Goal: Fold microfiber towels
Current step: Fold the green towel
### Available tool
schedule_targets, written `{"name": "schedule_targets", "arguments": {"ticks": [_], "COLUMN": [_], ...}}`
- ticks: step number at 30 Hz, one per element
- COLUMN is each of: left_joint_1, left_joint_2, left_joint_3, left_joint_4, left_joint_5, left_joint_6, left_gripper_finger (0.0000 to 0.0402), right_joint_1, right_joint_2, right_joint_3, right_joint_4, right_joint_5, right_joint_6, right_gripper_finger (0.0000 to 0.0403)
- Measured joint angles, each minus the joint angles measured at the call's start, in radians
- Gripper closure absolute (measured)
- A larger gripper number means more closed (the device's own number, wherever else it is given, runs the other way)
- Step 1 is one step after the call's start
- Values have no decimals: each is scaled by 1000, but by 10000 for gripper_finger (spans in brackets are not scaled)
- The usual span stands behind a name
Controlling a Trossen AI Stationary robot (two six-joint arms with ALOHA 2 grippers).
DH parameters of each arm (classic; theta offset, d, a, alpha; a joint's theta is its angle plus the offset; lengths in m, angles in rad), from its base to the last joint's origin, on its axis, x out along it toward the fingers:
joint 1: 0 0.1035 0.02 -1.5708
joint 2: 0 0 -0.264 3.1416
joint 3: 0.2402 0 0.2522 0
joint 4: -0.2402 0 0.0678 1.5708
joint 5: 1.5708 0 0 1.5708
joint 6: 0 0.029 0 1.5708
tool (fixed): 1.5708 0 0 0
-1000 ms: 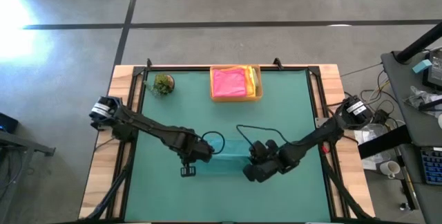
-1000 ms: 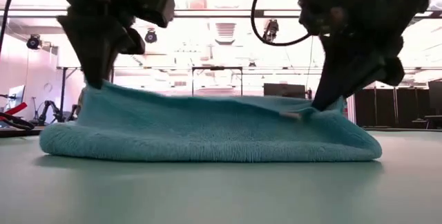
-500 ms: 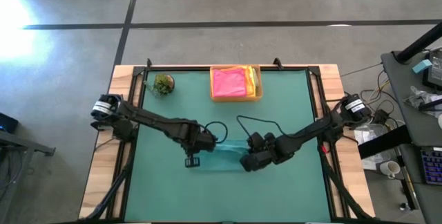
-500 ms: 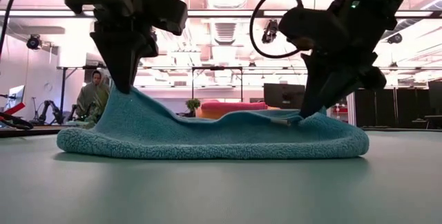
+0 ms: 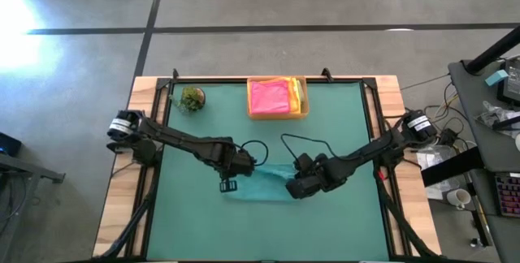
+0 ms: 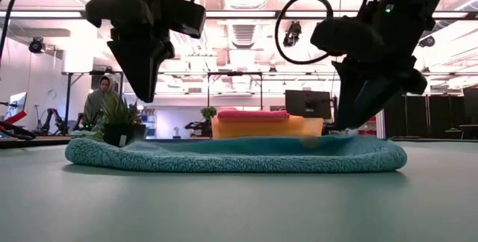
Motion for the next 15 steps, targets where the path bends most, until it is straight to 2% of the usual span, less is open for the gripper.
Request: {"name": "schedule_targets", "arguments": {"ticks": [7,11,15], "left_joint_1": [22,14,-22], "left_joint_2": [0,-3,-9], "left_joint_3": [14,26,18], "left_joint_4": [-66,-114,-60], "left_joint_5": [6,33,34], "left_joint_6": [-2,-9,-34], "left_gripper_finger": [268,255,254], "right_joint_1": [0,7,9], "right_joint_2": [-84,-133,-131], "right_joint_3": [0,0,-6], "right_joint_4": [-52,1,88], "right_joint_5": [6,8,9], "right_joint_6": [8,-51,-142], "right_gripper_finger": [269,259,262]}}
